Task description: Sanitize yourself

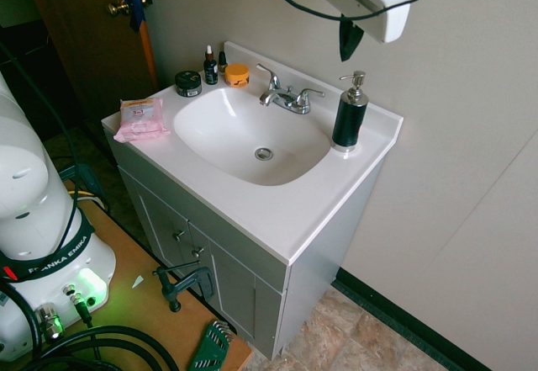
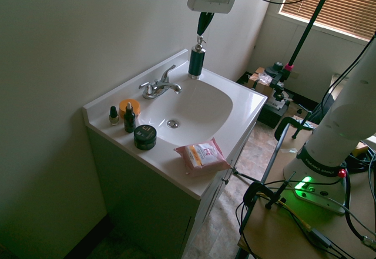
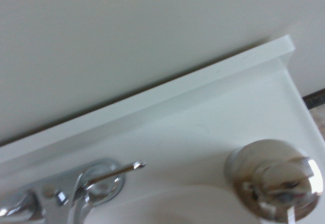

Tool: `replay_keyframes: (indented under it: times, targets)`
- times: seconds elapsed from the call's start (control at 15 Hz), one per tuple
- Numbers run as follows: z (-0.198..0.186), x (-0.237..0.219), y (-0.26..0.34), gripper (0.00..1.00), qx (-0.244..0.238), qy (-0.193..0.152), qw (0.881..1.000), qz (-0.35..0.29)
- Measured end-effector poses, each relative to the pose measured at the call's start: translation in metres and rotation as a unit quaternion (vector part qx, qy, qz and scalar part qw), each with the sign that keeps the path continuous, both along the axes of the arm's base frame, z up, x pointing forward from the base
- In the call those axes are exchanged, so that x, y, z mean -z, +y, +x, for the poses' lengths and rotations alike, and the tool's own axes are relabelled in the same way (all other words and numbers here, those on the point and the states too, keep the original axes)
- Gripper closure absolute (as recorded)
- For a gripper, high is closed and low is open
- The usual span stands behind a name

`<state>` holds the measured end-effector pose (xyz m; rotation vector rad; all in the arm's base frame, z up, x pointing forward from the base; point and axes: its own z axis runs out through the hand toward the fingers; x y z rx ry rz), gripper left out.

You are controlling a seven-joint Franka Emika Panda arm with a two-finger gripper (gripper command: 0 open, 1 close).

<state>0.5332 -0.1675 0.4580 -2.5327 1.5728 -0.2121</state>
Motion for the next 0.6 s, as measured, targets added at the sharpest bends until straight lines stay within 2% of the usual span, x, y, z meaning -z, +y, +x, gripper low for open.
replay_keyframes:
  times: [0.27, 0.6]
  targets:
    - [-0.020, 0.038, 0.053, 0.00, -0.066, 0.029, 0.997, -0.031]
    - [-0.028, 0.067, 0.084, 0.00, -0.098, 0.042, 0.993, -0.051]
